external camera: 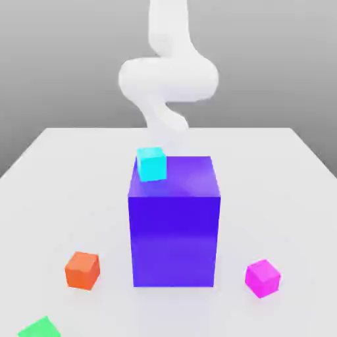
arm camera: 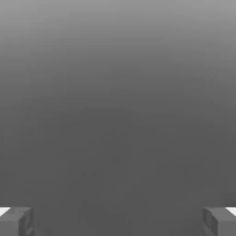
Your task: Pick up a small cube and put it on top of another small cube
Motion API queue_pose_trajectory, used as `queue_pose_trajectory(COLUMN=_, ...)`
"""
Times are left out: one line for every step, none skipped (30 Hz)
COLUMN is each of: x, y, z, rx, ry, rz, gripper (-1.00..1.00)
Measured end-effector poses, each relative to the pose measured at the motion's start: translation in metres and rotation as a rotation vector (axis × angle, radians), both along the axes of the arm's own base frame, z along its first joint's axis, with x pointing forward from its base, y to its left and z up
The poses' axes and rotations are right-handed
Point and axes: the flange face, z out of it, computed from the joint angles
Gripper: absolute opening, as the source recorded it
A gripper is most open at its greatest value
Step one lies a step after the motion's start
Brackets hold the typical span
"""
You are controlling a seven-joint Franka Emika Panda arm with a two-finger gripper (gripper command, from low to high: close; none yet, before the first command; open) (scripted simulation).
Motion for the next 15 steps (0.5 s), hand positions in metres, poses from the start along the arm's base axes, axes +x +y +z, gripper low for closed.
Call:
queue_pose_trajectory(x=0.013, y=0.008, z=-0.020, rx=0.002, ry=0.033, rz=0.021, gripper=0.00)
queue_pose_trajectory(x=0.025, y=0.016, z=-0.040, rx=0.003, ry=0.065, rz=0.042, gripper=0.00)
queue_pose_trajectory(x=0.035, y=0.025, z=-0.060, rx=0.003, ry=0.097, rz=0.062, gripper=0.00)
queue_pose_trajectory(x=0.044, y=0.034, z=-0.080, rx=0.002, ry=0.128, rz=0.081, gripper=0.00)
queue_pose_trajectory(x=0.051, y=0.043, z=-0.100, rx=0.001, ry=0.159, rz=0.100, gripper=0.00)
queue_pose_trajectory(x=0.058, y=0.052, z=-0.121, rx=-0.002, ry=0.190, rz=0.118, gripper=0.00)
queue_pose_trajectory(x=0.063, y=0.061, z=-0.142, rx=-0.005, ry=0.220, rz=0.136, gripper=0.00)
queue_pose_trajectory(x=0.067, y=0.071, z=-0.162, rx=-0.010, ry=0.251, rz=0.154, gripper=0.00)
queue_pose_trajectory(x=0.070, y=0.080, z=-0.183, rx=-0.015, ry=0.281, rz=0.172, gripper=0.00)
queue_pose_trajectory(x=0.072, y=0.089, z=-0.205, rx=-0.021, ry=0.312, rz=0.190, gripper=0.00)
queue_pose_trajectory(x=0.072, y=0.098, z=-0.226, rx=-0.028, ry=0.342, rz=0.206, gripper=0.00)
queue_pose_trajectory(x=0.072, y=0.107, z=-0.247, rx=-0.036, ry=0.372, rz=0.223, gripper=0.00)
queue_pose_trajectory(x=0.070, y=0.116, z=-0.268, rx=-0.045, ry=0.402, rz=0.240, gripper=0.00)
queue_pose_trajectory(x=0.068, y=0.124, z=-0.289, rx=-0.055, ry=0.432, rz=0.256, gripper=0.00)
queue_pose_trajectory(x=0.064, y=0.131, z=-0.310, rx=-0.066, ry=0.461, rz=0.272, gripper=0.00)
